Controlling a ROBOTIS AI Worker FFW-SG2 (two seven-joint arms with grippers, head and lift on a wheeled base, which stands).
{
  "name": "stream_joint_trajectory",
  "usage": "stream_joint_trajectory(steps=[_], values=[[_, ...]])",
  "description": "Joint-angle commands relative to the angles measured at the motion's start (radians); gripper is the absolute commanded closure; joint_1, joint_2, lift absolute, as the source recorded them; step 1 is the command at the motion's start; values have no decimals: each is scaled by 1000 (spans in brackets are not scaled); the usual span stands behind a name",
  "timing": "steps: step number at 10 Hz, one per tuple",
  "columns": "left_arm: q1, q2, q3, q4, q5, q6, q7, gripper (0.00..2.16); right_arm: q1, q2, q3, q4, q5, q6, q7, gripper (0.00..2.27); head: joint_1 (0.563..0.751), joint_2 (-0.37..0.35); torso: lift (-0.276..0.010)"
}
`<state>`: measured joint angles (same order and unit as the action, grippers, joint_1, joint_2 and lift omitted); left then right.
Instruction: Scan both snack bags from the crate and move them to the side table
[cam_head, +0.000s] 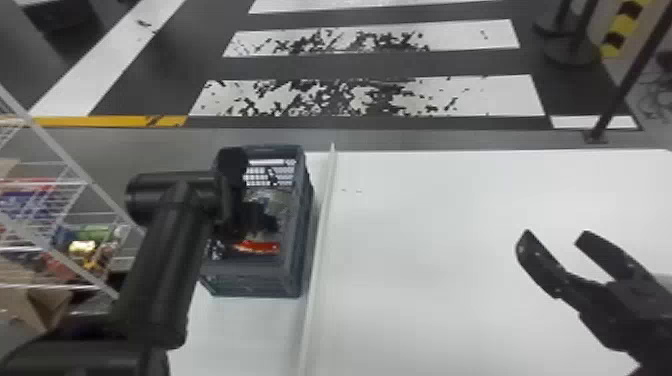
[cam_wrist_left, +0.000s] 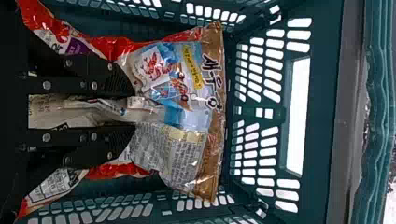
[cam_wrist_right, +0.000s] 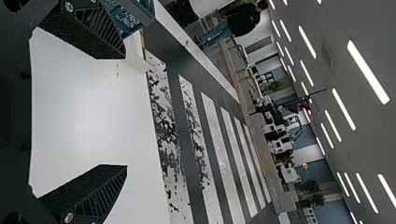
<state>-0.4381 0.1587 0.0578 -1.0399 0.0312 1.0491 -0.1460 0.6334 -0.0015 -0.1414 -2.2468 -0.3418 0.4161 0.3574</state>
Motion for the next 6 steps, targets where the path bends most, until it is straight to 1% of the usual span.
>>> stream_joint_trajectory(steps=[1, 2, 4, 6], values=[[15, 1, 8, -15, 1, -13, -6, 2128, 0, 2, -1, 0, -3, 0, 0, 87, 695, 156, -29], [36, -1, 16, -55, 4, -10, -9, 2128, 0, 2, -1, 0, -5, 0, 0, 87, 695, 157, -29], [96, -4, 42, -173, 21, 15, 6, 2128, 3, 2, -4, 0, -6, 0, 0, 87, 695, 158, -29], [139, -4, 48, -279, 44, 55, 19, 2128, 9, 2, -9, -5, -10, 0, 0, 87, 695, 161, -29]])
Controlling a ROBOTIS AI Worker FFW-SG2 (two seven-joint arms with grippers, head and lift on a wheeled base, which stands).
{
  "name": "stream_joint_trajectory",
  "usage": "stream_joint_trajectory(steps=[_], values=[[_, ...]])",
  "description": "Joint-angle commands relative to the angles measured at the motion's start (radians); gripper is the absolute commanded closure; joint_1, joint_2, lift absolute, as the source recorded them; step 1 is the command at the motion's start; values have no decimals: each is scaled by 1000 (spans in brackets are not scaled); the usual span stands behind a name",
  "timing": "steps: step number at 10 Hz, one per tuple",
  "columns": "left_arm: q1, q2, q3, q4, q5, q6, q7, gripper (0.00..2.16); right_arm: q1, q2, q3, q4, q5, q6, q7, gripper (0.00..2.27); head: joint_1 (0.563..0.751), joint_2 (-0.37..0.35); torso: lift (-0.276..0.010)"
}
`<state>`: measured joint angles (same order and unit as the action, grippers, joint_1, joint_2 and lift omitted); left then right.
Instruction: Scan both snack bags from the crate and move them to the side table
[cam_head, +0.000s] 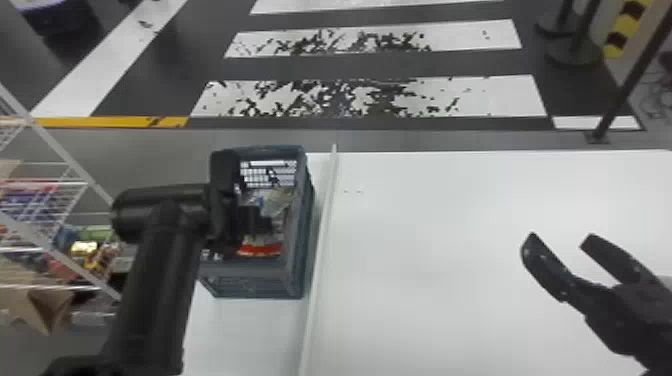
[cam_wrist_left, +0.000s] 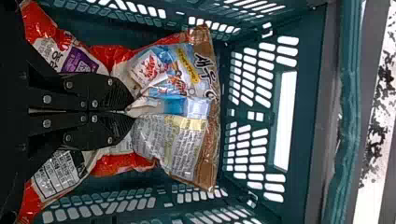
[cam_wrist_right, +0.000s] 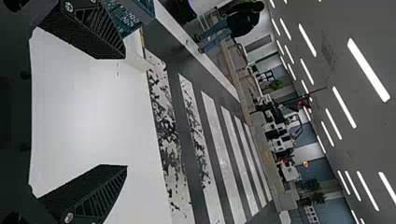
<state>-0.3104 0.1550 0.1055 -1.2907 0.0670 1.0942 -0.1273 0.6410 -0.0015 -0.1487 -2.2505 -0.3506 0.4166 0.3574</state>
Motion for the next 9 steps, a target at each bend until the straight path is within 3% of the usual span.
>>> stream_joint_trajectory(steps=[1, 3, 7, 9], values=[[36, 0, 16, -78, 13, 22, 5, 2128, 5, 2, -3, -3, -4, 0, 0, 87, 695, 160, -29], [80, 3, 26, -182, 59, 37, 26, 2128, 9, 2, -9, -6, -13, 0, 0, 87, 695, 159, -29], [146, 9, 51, -369, 99, 117, 46, 2132, 23, 2, -20, -23, -11, 0, 0, 87, 695, 153, -29], [185, 6, 60, -455, 116, 129, 80, 2132, 29, 2, -28, -29, -13, 0, 0, 87, 695, 152, -29]])
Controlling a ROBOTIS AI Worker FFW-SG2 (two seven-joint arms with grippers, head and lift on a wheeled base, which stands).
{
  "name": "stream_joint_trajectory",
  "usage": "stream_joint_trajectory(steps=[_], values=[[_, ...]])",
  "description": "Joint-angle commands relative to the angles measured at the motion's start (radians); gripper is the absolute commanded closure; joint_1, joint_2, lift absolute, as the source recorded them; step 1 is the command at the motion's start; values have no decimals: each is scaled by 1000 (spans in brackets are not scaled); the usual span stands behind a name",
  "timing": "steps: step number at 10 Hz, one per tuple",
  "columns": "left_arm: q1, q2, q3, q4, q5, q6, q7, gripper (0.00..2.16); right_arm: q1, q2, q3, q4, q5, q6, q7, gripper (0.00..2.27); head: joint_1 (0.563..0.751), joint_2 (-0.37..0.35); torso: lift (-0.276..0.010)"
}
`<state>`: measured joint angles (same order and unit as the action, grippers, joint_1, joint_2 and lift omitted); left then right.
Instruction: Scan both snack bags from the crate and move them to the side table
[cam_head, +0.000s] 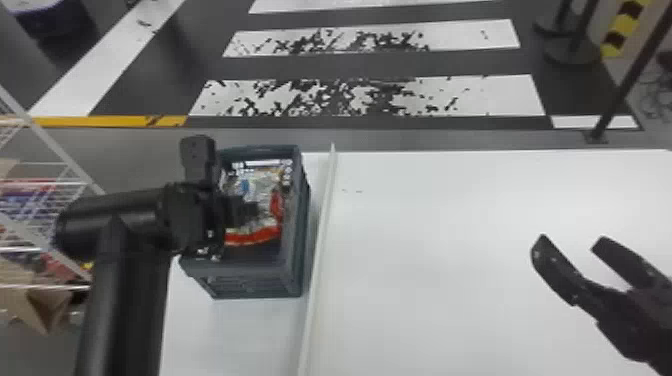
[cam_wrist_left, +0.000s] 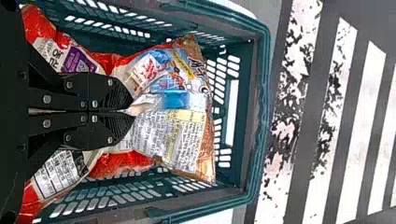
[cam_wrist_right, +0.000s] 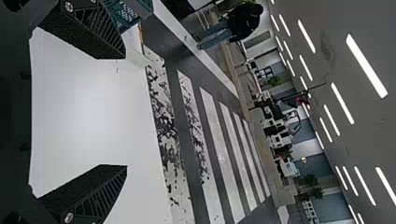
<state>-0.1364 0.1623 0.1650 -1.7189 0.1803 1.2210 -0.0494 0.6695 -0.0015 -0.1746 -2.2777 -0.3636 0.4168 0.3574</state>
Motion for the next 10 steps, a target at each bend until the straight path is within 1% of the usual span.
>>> stream_joint_trajectory(steps=[1, 4, 6, 7, 8, 10], values=[[26, -3, 7, -65, 19, 21, 0, 2132, 1, 2, -2, -3, -1, 3, 0, 87, 695, 155, -29], [81, -4, 18, -179, 28, 33, 9, 2132, 2, 2, -11, -5, -8, 0, 0, 87, 695, 148, -29], [98, -4, 18, -234, 36, 39, 22, 2132, 4, 2, -10, -9, -8, 0, 0, 87, 695, 145, -29], [101, -3, 16, -246, 33, 42, 23, 2132, 5, 2, -11, -9, -6, 0, 0, 87, 695, 143, -29], [106, -1, 8, -246, 8, 42, 31, 2132, 10, 2, -11, -9, -8, 0, 0, 87, 695, 142, -29], [113, 3, 11, -246, 10, 39, 25, 2132, 12, 2, -11, -14, -11, 0, 0, 87, 695, 148, -29]])
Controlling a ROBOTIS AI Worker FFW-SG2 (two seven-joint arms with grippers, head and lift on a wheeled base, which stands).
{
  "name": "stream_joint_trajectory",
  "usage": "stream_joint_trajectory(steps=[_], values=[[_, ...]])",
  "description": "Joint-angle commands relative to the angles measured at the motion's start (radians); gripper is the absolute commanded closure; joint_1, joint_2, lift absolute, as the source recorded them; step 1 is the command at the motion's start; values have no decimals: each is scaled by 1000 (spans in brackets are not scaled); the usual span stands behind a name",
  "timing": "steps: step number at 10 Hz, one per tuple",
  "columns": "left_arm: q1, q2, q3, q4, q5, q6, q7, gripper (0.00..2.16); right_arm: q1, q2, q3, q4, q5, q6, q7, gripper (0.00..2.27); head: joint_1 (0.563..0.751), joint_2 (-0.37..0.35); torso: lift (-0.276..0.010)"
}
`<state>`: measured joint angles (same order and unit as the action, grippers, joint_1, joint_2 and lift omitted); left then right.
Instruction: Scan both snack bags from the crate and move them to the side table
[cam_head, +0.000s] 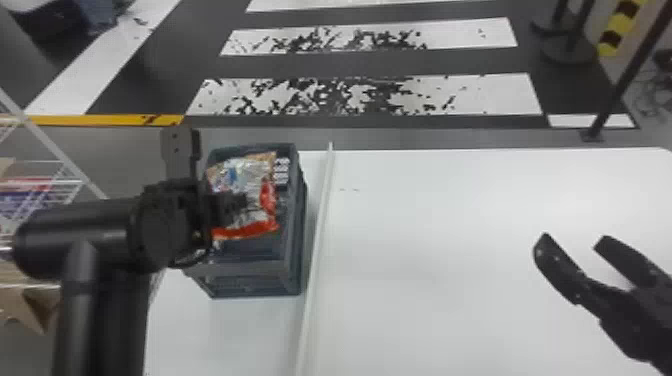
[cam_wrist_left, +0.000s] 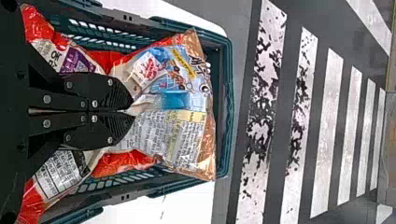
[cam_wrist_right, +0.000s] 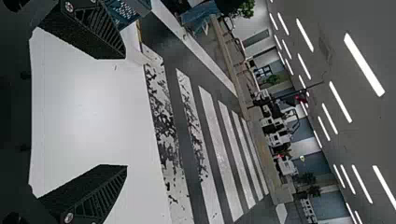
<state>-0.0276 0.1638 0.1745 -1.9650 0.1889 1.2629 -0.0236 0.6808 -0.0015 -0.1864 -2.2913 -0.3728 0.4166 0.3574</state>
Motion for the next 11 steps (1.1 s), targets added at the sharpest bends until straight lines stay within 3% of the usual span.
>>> stream_joint_trajectory(steps=[1, 5, 9, 11], values=[[12, 0, -3, -5, 0, -6, 1, 2132, 0, 2, 1, 0, 0, 0, 0, 87, 695, 150, -29], [17, -1, -21, -64, -3, 0, 2, 2132, 11, 2, -7, -10, -5, 0, 0, 87, 695, 145, -29], [44, 0, -32, -152, -48, 31, 13, 2132, 16, 2, -8, -16, -9, 0, 0, 87, 695, 135, -29], [66, -3, -30, -216, -32, 43, 14, 2132, 16, 2, -13, -17, -11, 0, -3, 87, 695, 139, -29]])
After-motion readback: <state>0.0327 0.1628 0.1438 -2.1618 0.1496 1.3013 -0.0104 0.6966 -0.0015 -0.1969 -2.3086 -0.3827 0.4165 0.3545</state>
